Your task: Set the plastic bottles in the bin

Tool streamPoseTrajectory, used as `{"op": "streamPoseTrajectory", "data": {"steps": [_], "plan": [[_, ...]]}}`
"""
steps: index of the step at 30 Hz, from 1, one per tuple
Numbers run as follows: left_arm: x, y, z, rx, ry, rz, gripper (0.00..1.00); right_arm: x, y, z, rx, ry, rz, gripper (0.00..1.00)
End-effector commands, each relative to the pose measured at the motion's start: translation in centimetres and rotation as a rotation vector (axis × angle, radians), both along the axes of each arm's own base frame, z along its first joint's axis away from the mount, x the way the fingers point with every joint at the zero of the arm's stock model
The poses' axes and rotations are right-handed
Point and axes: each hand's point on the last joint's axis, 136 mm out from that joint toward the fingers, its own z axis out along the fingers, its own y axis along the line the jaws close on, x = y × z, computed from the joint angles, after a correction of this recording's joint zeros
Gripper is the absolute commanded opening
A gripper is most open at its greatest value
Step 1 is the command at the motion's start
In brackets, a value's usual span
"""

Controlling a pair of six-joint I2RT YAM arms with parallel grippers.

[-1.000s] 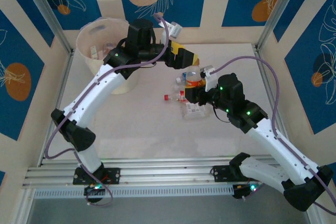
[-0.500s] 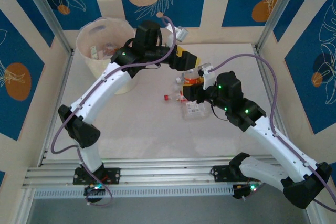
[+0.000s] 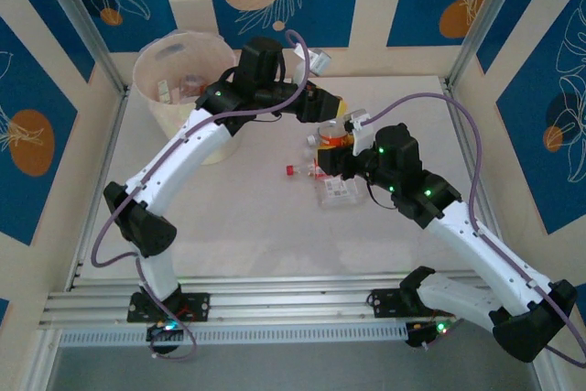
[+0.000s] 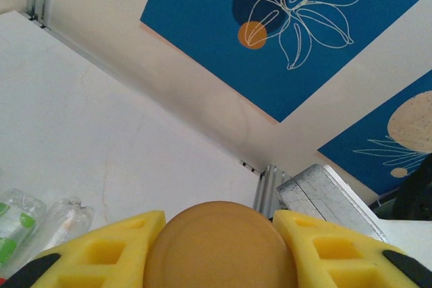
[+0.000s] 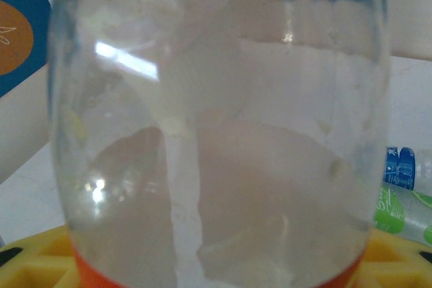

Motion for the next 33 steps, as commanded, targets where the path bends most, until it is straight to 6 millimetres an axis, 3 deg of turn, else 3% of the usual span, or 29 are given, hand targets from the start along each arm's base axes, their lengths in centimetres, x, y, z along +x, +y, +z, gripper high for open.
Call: {"op": "streamPoseTrajectory", "data": {"steps": [1, 5, 8, 10, 17, 24, 28, 33], "plan": [[-0.8, 0.3, 1.8, -0.011, -0.077, -0.004, 0.22, 0.3, 0.2, 2.7, 0.027, -0.074, -0.004, 0.46], [-0.5, 1.2, 2.8, 0.003, -0.155, 0.040, 0.16, 0.3, 0.1, 2.8, 0.025, -0.072, -0.009, 0.62], [-0.2, 2.5, 4.0, 0.020, -0.235, 0.101, 0.13, 0.2, -0.1, 3.2, 0.025, -0.066, -0.017, 0.88], [0.3, 3.8, 5.1, 0.041, -0.306, 0.169, 0.12, 0.0, -0.3, 3.6, 0.033, -0.070, -0.023, 0.99], [4.1, 10.8, 8.9, 0.158, -0.568, 0.528, 0.07, -0.7, -1.9, 5.0, 0.064, -0.096, -0.078, 0.99], [10.0, 20.7, 13.2, 0.181, -0.739, 0.940, 0.05, -0.4, -3.9, 4.2, 0.035, -0.050, -0.192, 0.99], [13.1, 26.6, 13.5, 0.218, -0.729, 1.120, 0.05, -0.1, -4.3, 3.3, 0.007, -0.004, -0.228, 0.99], [15.5, 30.8, 12.5, 0.342, -0.726, 1.237, 0.05, 0.1, -4.4, 2.7, 0.001, 0.022, -0.245, 0.99]]}}
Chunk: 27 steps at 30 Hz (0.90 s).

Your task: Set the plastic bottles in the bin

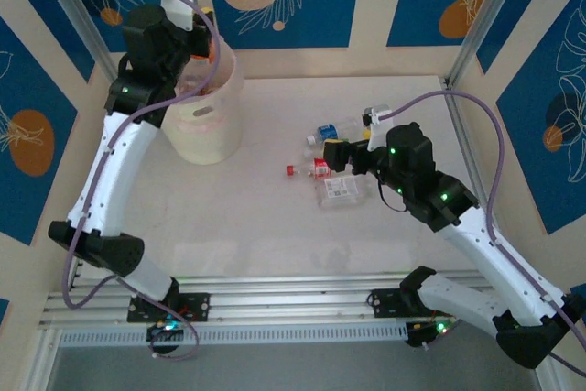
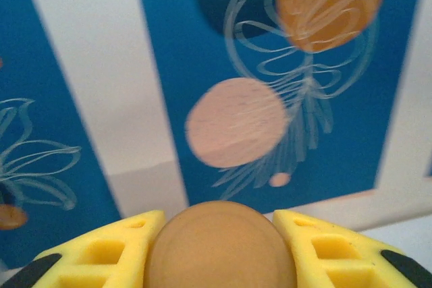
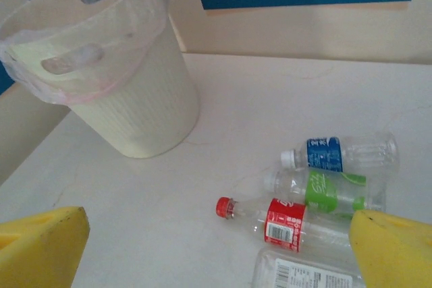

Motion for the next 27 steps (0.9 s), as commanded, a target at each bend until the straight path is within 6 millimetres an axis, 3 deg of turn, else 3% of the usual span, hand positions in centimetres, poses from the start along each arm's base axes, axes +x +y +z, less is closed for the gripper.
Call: {"op": "streamPoseTrajectory", "data": {"steps": [1, 6, 10, 27], "plan": [[1.4, 2.9, 0.5, 0.033, -0.019, 0.116, 0.05, 0.0, -0.5, 0.6, 0.015, 0.008, -0.039, 0.99], [3.6, 5.4, -2.6, 0.027, 0.082, 0.179, 0.06, -0.1, -0.6, 0.2, 0.016, 0.025, -0.044, 0.99], [4.4, 6.0, -6.0, 0.007, 0.187, 0.200, 0.05, 0.0, -1.2, -0.4, -0.004, 0.046, -0.083, 0.99], [2.7, 7.6, -15.9, -0.079, 0.374, 0.288, 0.06, 0.8, -3.7, -3.0, -0.048, 0.144, -0.239, 0.99]]}}
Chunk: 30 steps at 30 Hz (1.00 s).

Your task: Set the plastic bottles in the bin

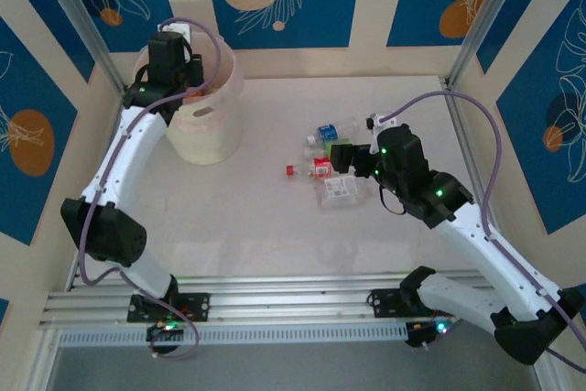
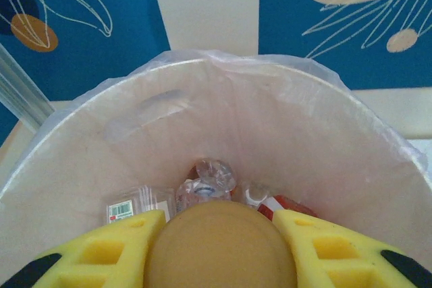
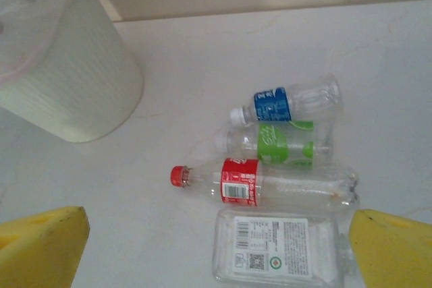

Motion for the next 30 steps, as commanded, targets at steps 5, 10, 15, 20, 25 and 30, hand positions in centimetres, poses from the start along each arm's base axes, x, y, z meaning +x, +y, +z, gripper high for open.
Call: {"op": "streamPoseTrajectory", "data": {"steps": [5, 10, 15, 20, 25, 30], "plan": [[-1.1, 1.6, -2.6, -0.049, 0.042, 0.069, 0.06, 0.5, -2.4, -0.7, 0.010, 0.058, -0.158, 0.99], [-0.2, 2.4, -2.1, -0.008, 0.034, 0.087, 0.03, 0.6, -3.2, -2.6, 0.015, 0.130, -0.218, 0.99], [0.3, 3.4, 0.5, 0.070, 0.089, 0.114, 0.00, 0.7, -3.0, -3.4, 0.017, 0.161, -0.223, 0.99], [0.2, 4.0, 1.0, 0.147, 0.184, 0.123, 0.00, 0.7, -3.2, -3.7, 0.016, 0.169, -0.238, 0.99], [1.4, 3.0, -1.7, 0.142, 0.268, 0.065, 0.04, 0.8, -3.7, -4.0, 0.007, 0.190, -0.262, 0.99], [3.6, 1.6, -4.6, 0.124, 0.309, 0.008, 0.05, 0.6, -3.9, -4.4, -0.002, 0.208, -0.269, 0.99]]}}
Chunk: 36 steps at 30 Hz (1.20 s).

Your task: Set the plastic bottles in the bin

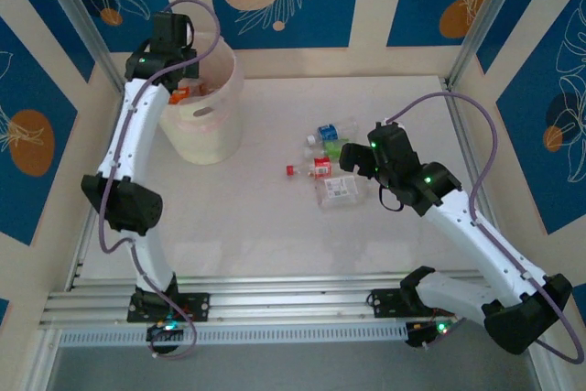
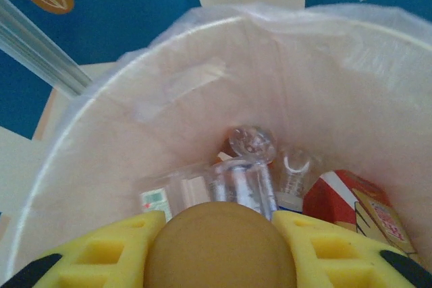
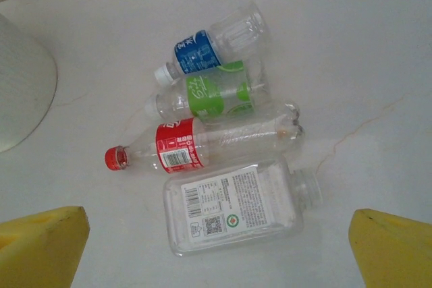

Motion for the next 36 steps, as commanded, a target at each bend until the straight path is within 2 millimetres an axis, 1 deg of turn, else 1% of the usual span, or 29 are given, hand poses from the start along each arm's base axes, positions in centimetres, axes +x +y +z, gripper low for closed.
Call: {"op": "streamPoseTrajectory", "data": {"steps": [1, 2, 3, 4, 5, 7, 8, 10, 12, 16, 19, 23, 24, 25, 26, 31, 34, 36], "plan": [[1.2, -0.7, -3.1, -0.023, 0.086, -0.052, 0.06, 0.0, -0.5, 0.4, 0.006, -0.001, -0.035, 0.99], [1.6, -0.8, -3.6, -0.030, 0.099, -0.056, 0.07, 0.0, -0.6, 0.4, 0.005, 0.002, -0.037, 0.99], [2.0, -0.9, -4.3, -0.039, 0.114, -0.059, 0.12, -0.1, -0.7, 0.3, 0.004, 0.003, -0.041, 0.99], [2.3, -0.9, -5.0, -0.047, 0.130, -0.061, 0.23, -0.1, -0.8, 0.2, 0.002, 0.007, -0.045, 0.99], [2.6, -1.0, -5.5, -0.053, 0.142, -0.063, 0.31, -0.2, -0.9, 0.1, -0.001, 0.012, -0.049, 0.99], [3.0, -1.0, -6.5, -0.067, 0.167, -0.063, 0.42, -0.2, -1.2, -0.2, -0.003, 0.027, -0.070, 0.99], [3.1, -1.1, -6.7, -0.071, 0.170, -0.065, 0.50, -0.3, -1.5, -0.4, -0.005, 0.039, -0.085, 0.99], [3.3, -1.2, -6.1, -0.083, 0.157, -0.069, 0.66, -0.5, -2.1, -1.0, -0.010, 0.076, -0.130, 0.99], [3.3, -1.4, -4.6, -0.095, 0.124, -0.077, 0.74, -0.7, -2.6, -1.9, -0.012, 0.118, -0.172, 0.99], [2.5, -1.2, -0.5, -0.107, 0.039, -0.079, 0.80, -1.2, -2.8, -3.9, 0.008, 0.191, -0.233, 0.99], [1.2, -1.0, 2.2, -0.114, -0.013, -0.075, 0.83, -1.7, -2.6, -5.6, 0.038, 0.248, -0.277, 0.99], [-0.7, -1.0, 4.6, -0.140, -0.051, -0.087, 0.88, -2.2, -1.9, -7.8, 0.095, 0.312, -0.308, 0.99], [-1.2, -1.2, 5.1, -0.154, -0.062, -0.099, 0.90, -2.4, -1.6, -8.4, 0.110, 0.327, -0.313, 0.99], [-1.9, -1.5, 5.7, -0.171, -0.077, -0.113, 0.95, -2.5, -1.5, -8.9, 0.121, 0.340, -0.321, 0.99], [-2.3, -1.7, 5.9, -0.188, -0.088, -0.126, 0.99, -2.7, -1.5, -9.4, 0.124, 0.352, -0.333, 0.99], [-5.6, -3.5, 7.5, -0.311, -0.169, -0.208, 0.99, -3.6, -2.0, -11.5, 0.114, 0.402, -0.392, 0.99], [-7.9, -4.8, 7.7, -0.373, -0.201, -0.255, 0.99, -3.8, -2.0, -12.9, 0.119, 0.430, -0.403, 0.99], [-9.7, -6.1, 7.6, -0.403, -0.226, -0.298, 1.00, -3.6, -1.8, -13.7, 0.133, 0.447, -0.403, 0.99]]}}
